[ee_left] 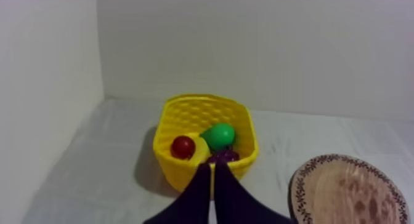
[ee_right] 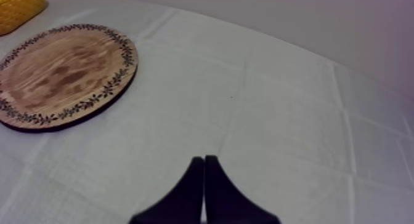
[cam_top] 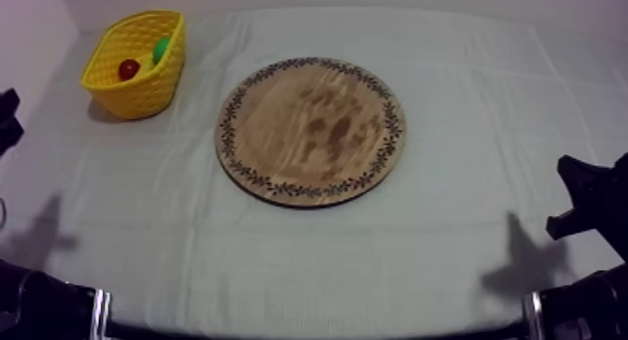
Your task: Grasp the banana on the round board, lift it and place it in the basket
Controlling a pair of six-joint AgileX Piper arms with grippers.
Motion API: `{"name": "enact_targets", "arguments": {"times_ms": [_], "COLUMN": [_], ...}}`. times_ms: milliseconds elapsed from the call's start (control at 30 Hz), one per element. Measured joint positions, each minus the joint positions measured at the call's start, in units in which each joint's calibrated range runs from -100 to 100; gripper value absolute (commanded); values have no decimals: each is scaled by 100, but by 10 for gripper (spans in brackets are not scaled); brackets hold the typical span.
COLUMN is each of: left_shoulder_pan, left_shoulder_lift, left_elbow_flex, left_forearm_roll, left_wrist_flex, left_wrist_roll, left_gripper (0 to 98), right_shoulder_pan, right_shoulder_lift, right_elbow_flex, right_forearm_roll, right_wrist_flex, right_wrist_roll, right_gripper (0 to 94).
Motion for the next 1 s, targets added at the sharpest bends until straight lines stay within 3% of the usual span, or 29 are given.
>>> {"name": "enact_targets", "arguments": {"times_ms": [400,633,1000], "left_shoulder_pan": [8,-55,14], "left_shoulder_lift": [-1109,-1354,-1361], "left_elbow_flex": [1573,1925,1954], "left_forearm_roll": [-14,334,469], "left_wrist_flex": [-280,-277,78], "left_wrist_roll": [-23,-327,-357], "left_gripper": [0,0,0], "right_shoulder_pan": [0,0,0], "right_shoulder_lift": [0,0,0], "right_elbow_flex": [0,0,0], "right_forearm_roll": [0,0,0], "right_wrist_flex": [-2,-2,-2], "right_wrist_roll": [0,0,0], "right_gripper": [3,3,3]}}
